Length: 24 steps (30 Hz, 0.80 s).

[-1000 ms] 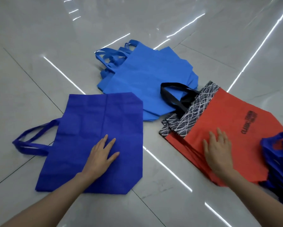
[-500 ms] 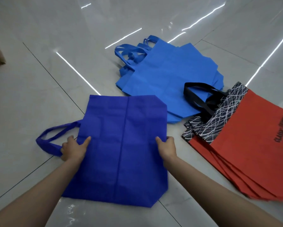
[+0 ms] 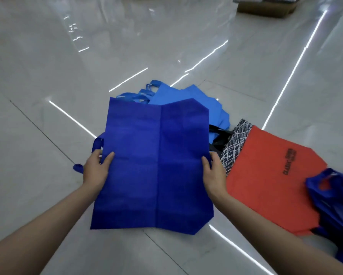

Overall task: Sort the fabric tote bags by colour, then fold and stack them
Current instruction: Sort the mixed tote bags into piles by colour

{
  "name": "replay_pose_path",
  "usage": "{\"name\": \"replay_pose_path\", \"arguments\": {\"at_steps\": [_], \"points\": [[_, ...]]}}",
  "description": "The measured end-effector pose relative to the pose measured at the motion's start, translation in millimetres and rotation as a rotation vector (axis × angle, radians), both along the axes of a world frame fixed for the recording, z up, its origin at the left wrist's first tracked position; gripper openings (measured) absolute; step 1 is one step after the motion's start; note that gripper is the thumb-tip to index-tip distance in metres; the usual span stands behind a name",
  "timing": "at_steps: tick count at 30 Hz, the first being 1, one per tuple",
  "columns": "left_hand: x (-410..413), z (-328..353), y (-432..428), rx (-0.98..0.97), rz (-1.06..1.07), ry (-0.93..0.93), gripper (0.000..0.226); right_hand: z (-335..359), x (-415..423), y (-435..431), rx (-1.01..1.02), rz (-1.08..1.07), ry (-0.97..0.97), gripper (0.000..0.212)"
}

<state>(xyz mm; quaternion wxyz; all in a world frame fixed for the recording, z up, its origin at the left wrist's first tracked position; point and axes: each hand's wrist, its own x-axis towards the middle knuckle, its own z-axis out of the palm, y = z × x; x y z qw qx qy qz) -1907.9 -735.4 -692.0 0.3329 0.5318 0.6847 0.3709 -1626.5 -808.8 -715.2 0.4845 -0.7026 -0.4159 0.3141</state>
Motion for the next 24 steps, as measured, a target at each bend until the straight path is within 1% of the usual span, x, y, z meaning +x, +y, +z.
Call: {"name": "replay_pose_path", "arguments": {"at_steps": [1,5,8,13,16,19,24], "points": [[18.5,6.6,7.6,-0.019,-0.057,0.002,0.020,4.4,18.5,-3.0,0.011,-0.049,-0.014,0.015],[109.0,20.9,30.1,-0.147,-0.301,0.019,0.019,14.1,98.2,-27.8,0.006,-0.265,-0.096,0.015],[187.0,25.3,27.7,-0.186,-0.475,0.065,0.015,15.7,159.4,-57.8,-0.027,-0.405,-0.152,0.016],[310.4,26.3,-5.8,-0.186,-0.626,0.035,0.016,13.0,248.2,-121.7,-0.127,-0.595,-0.133,0.023],[370.4,14.9,-33.9,-0.197,-0.674,-0.033,0.017,15.4,294.6,-168.6,-0.155,-0.705,-0.135,0.027],[420.5,3.0,-69.3,-0.247,-0.724,-0.128,0.023,19.0,339.9,-222.5,-0.191,-0.840,-0.140,0.030],[490.5,-21.2,-135.2,-0.352,-0.857,-0.281,0.027,10.3,406.3,-315.9,-0.345,-1.004,-0.214,0.034]]}}
